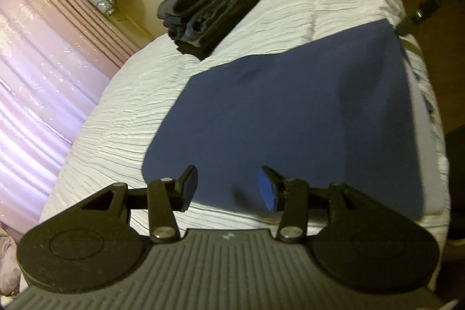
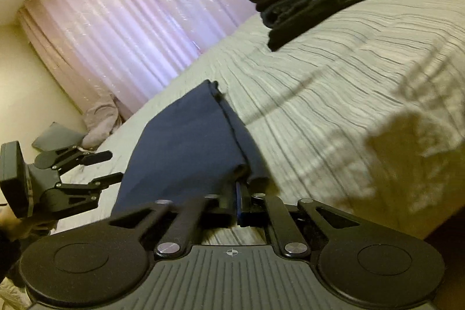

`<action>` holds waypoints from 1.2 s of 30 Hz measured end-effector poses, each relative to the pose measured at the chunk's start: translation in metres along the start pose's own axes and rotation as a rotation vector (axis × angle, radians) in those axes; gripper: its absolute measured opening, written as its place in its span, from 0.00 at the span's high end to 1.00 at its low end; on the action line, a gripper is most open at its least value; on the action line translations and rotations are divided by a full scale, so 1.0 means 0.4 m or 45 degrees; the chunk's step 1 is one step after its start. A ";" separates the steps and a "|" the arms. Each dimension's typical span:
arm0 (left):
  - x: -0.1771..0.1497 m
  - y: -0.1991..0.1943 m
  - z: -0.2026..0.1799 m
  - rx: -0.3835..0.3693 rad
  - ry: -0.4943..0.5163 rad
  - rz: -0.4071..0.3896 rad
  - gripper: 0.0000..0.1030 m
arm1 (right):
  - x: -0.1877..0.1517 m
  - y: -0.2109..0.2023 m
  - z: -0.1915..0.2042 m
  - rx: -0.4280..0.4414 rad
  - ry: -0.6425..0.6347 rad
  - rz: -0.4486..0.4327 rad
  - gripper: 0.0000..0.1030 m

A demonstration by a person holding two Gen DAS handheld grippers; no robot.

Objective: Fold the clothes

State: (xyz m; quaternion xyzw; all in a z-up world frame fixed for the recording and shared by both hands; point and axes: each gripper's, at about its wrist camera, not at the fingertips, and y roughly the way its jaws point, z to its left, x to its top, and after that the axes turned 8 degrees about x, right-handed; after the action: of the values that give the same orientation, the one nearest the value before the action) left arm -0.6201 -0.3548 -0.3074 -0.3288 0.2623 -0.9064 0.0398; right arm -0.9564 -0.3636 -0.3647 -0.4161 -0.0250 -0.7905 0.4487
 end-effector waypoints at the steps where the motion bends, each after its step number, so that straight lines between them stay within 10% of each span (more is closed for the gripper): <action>1: -0.004 -0.002 -0.009 -0.011 -0.001 0.005 0.58 | 0.002 -0.011 0.006 -0.004 -0.015 -0.003 0.97; 7: -0.026 -0.012 -0.044 -0.006 0.021 0.007 0.60 | 0.016 -0.027 0.096 0.015 -0.192 -0.001 0.92; 10: -0.039 -0.031 -0.024 -0.002 -0.015 0.012 0.58 | -0.004 -0.010 0.143 0.073 -0.273 0.010 0.10; 16: -0.081 -0.059 -0.020 0.062 0.095 0.014 0.54 | -0.050 0.052 0.203 0.131 -0.355 0.134 0.10; 28: -0.135 -0.035 -0.005 0.141 0.216 -0.053 0.33 | -0.256 0.307 0.467 0.098 -1.334 0.440 0.11; 35: -0.149 -0.006 -0.028 0.183 0.440 -0.126 0.23 | -0.261 0.331 0.429 -0.048 -1.565 0.475 0.92; 36: -0.152 0.005 -0.037 0.194 0.511 -0.139 0.22 | -0.250 0.321 0.422 -0.041 -1.545 0.473 0.93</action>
State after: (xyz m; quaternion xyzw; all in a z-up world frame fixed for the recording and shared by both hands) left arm -0.5819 -0.3351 -0.3528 -0.1514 0.1777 -0.9717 -0.0375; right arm -0.7303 -0.3016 -0.3653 -0.7941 -0.1904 -0.3233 0.4782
